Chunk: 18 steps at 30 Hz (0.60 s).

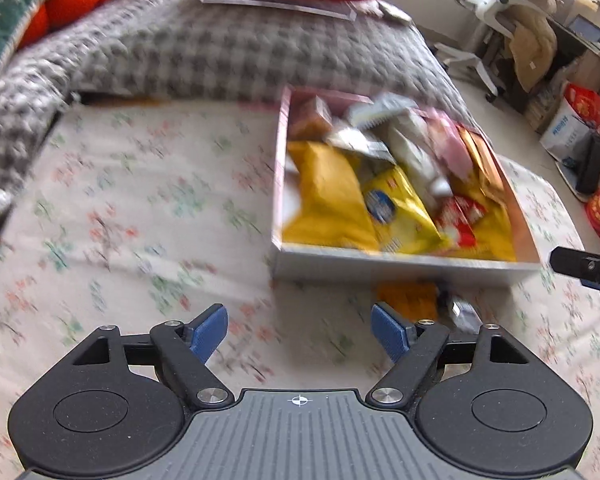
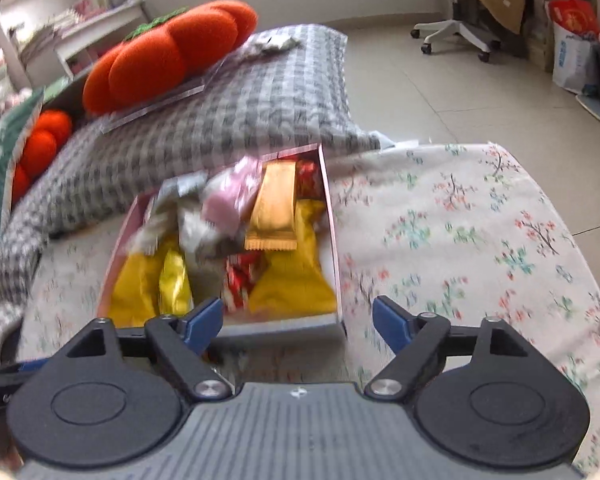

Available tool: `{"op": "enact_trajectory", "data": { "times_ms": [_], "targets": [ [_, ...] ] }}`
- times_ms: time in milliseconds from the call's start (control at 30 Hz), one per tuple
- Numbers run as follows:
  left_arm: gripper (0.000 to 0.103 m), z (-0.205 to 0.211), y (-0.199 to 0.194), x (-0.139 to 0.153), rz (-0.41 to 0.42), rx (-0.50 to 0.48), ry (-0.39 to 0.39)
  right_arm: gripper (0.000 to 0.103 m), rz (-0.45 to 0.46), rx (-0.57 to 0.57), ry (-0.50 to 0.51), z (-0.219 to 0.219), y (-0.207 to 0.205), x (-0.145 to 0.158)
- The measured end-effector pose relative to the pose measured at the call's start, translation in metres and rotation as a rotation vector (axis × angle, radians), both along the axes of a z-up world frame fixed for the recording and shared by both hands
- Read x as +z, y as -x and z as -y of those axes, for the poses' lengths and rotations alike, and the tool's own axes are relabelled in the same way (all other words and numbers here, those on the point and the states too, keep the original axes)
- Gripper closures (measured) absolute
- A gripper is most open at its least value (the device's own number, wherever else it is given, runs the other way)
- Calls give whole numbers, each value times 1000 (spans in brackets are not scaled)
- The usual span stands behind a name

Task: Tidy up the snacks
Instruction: 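Grasp the orange-white pack with the left gripper while the right grasps a silver pack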

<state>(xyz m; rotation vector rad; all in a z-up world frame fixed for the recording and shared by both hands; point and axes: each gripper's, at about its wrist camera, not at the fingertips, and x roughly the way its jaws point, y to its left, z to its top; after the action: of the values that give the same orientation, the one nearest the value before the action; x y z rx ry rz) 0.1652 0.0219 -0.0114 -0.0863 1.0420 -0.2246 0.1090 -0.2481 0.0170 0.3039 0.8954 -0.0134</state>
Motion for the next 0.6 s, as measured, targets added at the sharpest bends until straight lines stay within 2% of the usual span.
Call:
{"op": "enact_trajectory", "data": {
  "times_ms": [267,467,600],
  "targets": [
    [23,44,17,-16,0,-112,-14,19,-122,6,-51,-2,22,-15],
    [23,69,15,-36,-19,-143,-12,18,-142,8,-66,-4,20,-17],
    [22,82,14,-42,36,-159,-61,18,-162,22,-57,-8,19,-22]
  ]
}}
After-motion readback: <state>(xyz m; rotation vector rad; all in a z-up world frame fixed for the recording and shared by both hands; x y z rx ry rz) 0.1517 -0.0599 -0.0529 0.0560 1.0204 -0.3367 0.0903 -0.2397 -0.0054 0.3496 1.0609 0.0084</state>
